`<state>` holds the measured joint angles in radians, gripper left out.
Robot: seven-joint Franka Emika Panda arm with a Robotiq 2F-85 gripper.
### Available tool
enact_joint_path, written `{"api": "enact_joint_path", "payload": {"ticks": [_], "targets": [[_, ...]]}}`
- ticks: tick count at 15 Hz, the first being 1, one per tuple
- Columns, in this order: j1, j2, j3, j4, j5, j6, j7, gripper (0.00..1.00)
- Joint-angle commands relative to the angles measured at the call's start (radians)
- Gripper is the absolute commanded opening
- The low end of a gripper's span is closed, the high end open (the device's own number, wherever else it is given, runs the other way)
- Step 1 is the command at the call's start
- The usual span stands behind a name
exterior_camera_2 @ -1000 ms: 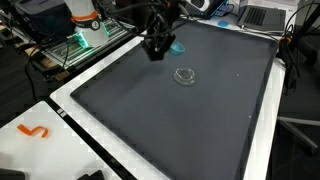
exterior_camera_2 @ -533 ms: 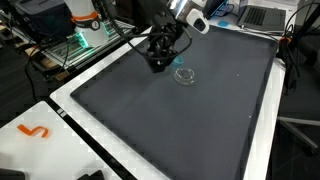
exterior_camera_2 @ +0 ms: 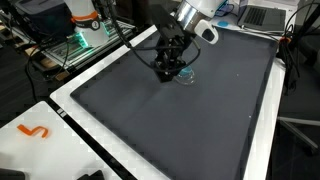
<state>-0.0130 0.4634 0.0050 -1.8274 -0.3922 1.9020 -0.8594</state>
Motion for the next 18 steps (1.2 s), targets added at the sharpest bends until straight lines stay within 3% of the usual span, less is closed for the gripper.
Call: {"api": "enact_joint_path", "payload": {"ticks": [1,12,18], "targets": [[-0.001,0.066,-0.004,0.053,-0.025,0.004,0.043,0.31],[0.028,0.187,-0.016,0.17,-0.085,-0.167,0.113,0.31],[0.013,0.233,0.001,0.193,-0.074,-0.129,0.093,0.31]]}}
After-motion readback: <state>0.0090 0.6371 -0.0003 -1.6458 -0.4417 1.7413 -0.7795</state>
